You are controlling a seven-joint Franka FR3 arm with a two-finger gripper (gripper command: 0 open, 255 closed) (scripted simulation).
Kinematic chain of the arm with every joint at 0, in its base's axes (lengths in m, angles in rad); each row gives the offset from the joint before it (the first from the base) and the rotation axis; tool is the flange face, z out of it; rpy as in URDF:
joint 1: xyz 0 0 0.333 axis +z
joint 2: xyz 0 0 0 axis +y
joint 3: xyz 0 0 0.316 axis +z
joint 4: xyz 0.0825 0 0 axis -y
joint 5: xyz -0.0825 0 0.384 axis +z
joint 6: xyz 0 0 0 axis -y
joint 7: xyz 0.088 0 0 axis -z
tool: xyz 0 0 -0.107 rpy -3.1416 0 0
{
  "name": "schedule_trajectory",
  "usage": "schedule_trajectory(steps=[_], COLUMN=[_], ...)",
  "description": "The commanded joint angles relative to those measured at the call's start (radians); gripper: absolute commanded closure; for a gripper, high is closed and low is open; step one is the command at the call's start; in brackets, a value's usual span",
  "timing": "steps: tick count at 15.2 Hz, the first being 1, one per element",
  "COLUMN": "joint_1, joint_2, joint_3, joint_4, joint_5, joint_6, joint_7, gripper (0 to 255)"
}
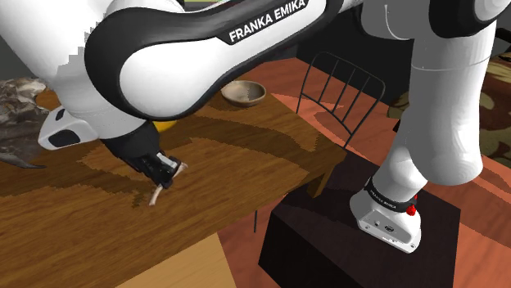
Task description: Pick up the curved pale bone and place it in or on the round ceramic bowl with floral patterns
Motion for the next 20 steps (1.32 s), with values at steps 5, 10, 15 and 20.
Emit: schedule_trajectory(steps=[5,10,15,20], joint_1=[0.004,0.011,0.023,-0.084], joint_2=[-0.014,-0.020,-0.019,-0.125], joint_3=[0.006,0.009,0.012,0.003], joint_4=[0.061,0.122,0.192,0.069], joint_5=[0.011,0.017,0.018,0.067], joint_6=[-0.072,-0.136,-0.203,-0.161], joint_7=[-0.012,-0.020,-0.027,-0.122], gripper=[255,255,255,255])
